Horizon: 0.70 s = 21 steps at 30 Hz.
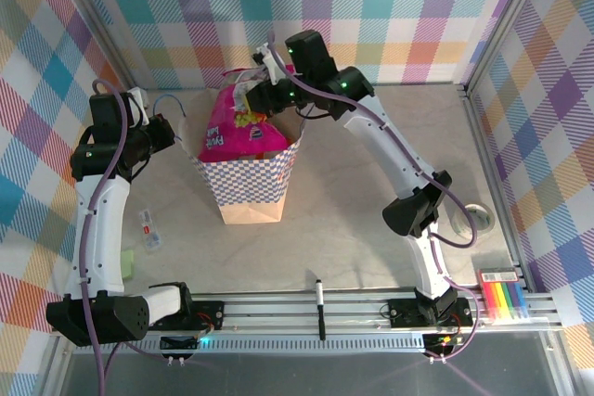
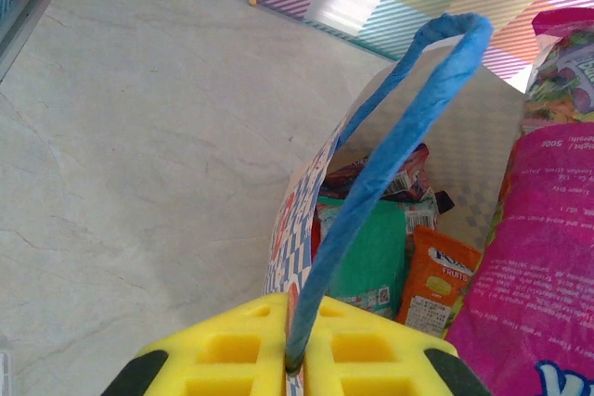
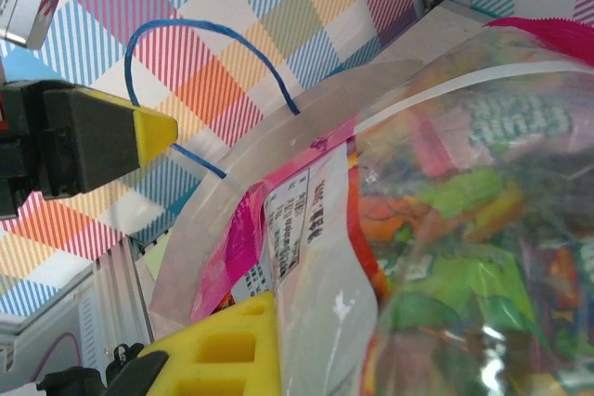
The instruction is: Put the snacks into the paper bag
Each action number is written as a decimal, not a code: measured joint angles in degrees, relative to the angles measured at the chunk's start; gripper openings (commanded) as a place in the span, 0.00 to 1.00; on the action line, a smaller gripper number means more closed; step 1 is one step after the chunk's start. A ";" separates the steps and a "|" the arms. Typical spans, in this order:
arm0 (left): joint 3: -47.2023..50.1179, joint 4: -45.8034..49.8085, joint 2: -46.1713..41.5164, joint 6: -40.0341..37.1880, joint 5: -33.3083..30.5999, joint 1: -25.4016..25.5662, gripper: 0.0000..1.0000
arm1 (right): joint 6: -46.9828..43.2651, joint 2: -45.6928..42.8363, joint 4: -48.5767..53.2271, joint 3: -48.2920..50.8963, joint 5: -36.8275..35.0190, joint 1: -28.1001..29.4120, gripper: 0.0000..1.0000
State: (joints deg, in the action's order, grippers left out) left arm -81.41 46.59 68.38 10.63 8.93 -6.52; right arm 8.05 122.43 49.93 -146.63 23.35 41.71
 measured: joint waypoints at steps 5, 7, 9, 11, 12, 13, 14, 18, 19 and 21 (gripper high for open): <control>0.02 0.00 0.00 0.00 0.00 0.00 0.11 | -3.28 0.00 1.27 1.25 0.26 1.40 0.00; 0.02 0.00 0.00 0.00 0.00 0.00 0.12 | -4.57 -0.13 0.96 2.49 0.11 2.25 0.00; 0.02 0.00 0.00 0.00 0.00 0.00 0.12 | -5.70 -0.81 0.72 4.83 0.02 3.13 0.00; 0.02 0.00 0.00 0.00 0.00 0.00 0.11 | -6.47 -1.40 0.55 6.40 -0.31 3.74 0.00; 0.02 0.00 0.00 0.00 0.00 0.00 0.11 | -6.91 -1.79 0.48 7.04 -0.48 3.98 0.00; 0.02 0.00 0.00 0.00 0.00 0.00 0.11 | -7.19 -2.19 0.48 7.56 -0.81 4.22 0.00; 0.02 0.00 0.00 0.00 0.00 0.00 0.11 | -7.48 -2.71 0.42 8.13 -1.16 4.48 0.00; 0.02 0.00 0.00 0.00 0.00 0.00 0.12 | -8.22 -4.44 0.02 10.14 -2.14 4.76 0.00; 0.04 -0.02 0.00 0.00 0.00 0.00 0.11 | -8.39 -4.66 -0.02 10.32 -2.36 4.81 0.00; 0.07 -0.02 0.00 0.00 0.00 0.00 0.12 | -8.63 -4.87 -0.20 10.62 -2.75 4.87 0.00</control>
State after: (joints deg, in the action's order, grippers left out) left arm -81.34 46.57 68.38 10.63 8.93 -6.52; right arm -0.58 117.56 49.74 -136.00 20.60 46.59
